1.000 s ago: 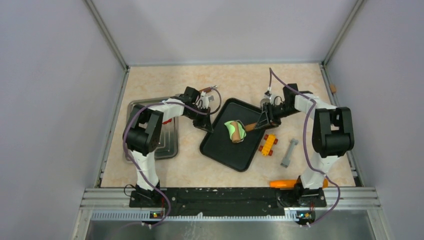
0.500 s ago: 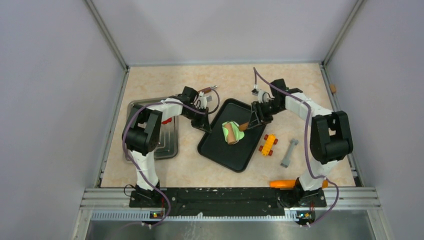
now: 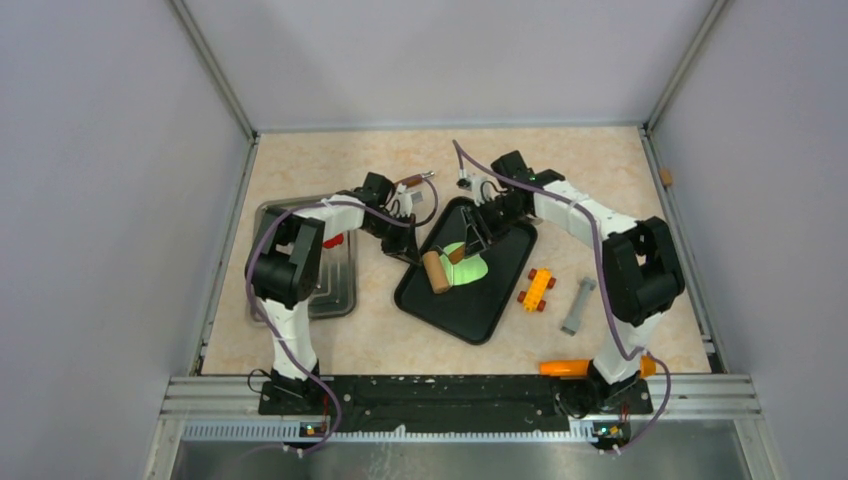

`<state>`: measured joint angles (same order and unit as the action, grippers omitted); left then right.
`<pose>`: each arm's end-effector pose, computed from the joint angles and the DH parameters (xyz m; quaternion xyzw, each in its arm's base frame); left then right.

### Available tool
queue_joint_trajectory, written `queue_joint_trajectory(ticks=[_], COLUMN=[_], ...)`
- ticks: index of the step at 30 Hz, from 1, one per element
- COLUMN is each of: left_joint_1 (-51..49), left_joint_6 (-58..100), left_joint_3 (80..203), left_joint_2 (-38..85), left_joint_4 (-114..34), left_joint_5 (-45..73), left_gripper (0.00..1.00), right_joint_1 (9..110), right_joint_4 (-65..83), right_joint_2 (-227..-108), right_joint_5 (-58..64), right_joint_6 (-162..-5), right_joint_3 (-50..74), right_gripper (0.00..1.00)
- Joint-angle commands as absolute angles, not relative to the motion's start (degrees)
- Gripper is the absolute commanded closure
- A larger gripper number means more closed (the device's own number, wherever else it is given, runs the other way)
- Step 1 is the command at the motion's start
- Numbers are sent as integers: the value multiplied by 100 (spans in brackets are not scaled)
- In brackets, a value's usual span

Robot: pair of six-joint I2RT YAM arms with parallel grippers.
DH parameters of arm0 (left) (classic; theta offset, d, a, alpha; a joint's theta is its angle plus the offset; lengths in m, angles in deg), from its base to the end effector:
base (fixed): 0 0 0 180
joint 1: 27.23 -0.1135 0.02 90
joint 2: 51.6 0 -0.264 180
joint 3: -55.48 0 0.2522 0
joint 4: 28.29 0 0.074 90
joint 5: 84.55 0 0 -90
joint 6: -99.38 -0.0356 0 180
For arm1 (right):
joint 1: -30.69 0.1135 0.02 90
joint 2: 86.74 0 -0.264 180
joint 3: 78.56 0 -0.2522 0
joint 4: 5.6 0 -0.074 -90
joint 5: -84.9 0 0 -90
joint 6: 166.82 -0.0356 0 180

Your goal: Roll out the dumpling wrappers from the dough

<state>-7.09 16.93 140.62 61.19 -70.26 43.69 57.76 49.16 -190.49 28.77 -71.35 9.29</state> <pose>0.3503 -0.1519 0.1443 0.1596 0.9180 -0.3530 0.0852 0.3216 0.1866 0.2244 -0.3196 0.8821 0.3168 0.1391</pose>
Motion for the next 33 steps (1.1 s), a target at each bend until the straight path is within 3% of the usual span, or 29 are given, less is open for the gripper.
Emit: queue_joint_trajectory(ticks=[1,6,16,24,33], left_joint_1=[-753,-806,-807,-811,-800], left_joint_6=[1998,2027,1984,1873,1674], left_joint_3=[14330,14316,14289,14270,14272], left_joint_2=[6229,6283,6278,6204,6138], left_joint_4=[-6824,-6815,-6783,-6863,-7049], left_joint_5=[4729,4802,4817,4787,4703], left_gripper=[100,100,100,100,100], right_joint_1=[6118,6162,5989,4849,4653], right_joint_4=[4948,5186,6349,5407,3722], right_joint_2=[-18967,-18427,-17828,-17718,-17911], right_joint_5=[2461,3406,3613,4039,4440], right_joint_6=[-6618,-5983,-4580,-6709,-7946], right_joint_3=[959,1031,516,762,1290], right_gripper=[100,100,100,100,100])
